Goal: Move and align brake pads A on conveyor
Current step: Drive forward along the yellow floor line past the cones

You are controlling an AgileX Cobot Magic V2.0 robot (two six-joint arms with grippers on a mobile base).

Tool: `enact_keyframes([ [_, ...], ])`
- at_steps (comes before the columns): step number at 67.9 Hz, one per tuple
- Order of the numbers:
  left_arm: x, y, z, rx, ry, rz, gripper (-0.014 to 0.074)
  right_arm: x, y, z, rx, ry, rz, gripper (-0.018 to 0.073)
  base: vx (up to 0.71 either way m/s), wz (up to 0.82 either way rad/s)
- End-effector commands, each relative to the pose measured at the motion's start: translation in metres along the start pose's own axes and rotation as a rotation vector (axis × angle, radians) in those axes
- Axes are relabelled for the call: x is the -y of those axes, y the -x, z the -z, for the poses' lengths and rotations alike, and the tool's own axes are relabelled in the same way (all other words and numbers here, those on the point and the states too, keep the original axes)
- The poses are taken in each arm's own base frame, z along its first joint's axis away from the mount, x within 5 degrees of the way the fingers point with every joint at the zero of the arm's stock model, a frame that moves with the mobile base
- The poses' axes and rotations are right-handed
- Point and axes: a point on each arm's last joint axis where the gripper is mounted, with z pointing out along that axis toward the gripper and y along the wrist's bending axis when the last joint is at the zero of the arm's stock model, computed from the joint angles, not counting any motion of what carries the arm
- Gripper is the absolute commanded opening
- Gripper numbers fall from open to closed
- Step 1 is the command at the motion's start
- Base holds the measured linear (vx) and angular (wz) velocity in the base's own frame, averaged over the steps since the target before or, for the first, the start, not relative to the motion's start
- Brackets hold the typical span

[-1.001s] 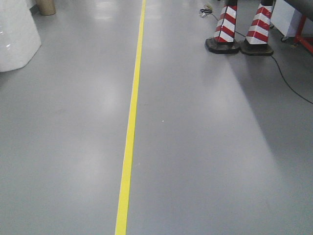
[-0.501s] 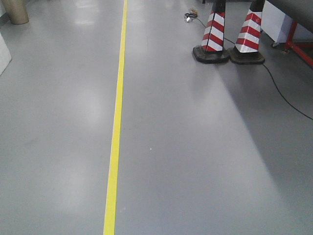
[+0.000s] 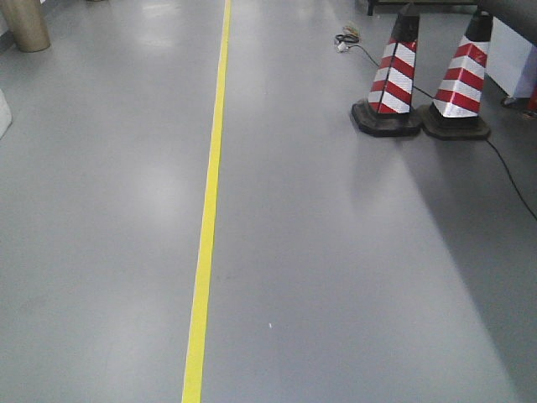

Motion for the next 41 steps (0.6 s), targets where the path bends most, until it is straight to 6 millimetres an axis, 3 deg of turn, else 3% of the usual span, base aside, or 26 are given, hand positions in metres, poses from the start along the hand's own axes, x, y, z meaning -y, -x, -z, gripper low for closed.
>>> enact_keyframes([
  [1, 0.0004, 0.0163, 0.0036, 0.106, -0.007, 0.015, -0.0006, -0.0008, 0.0176, 0.0035, 0.118, 0.002, 0.015, -0.0004, 0.68, 0.08],
  [41, 0.0004, 0.0164, 0.0036, 0.107, -0.007, 0.015, -0.0006, -0.0008, 0.0175, 0.0035, 0.117, 0.002, 0.015, -0.0004, 0.69, 0.01],
])
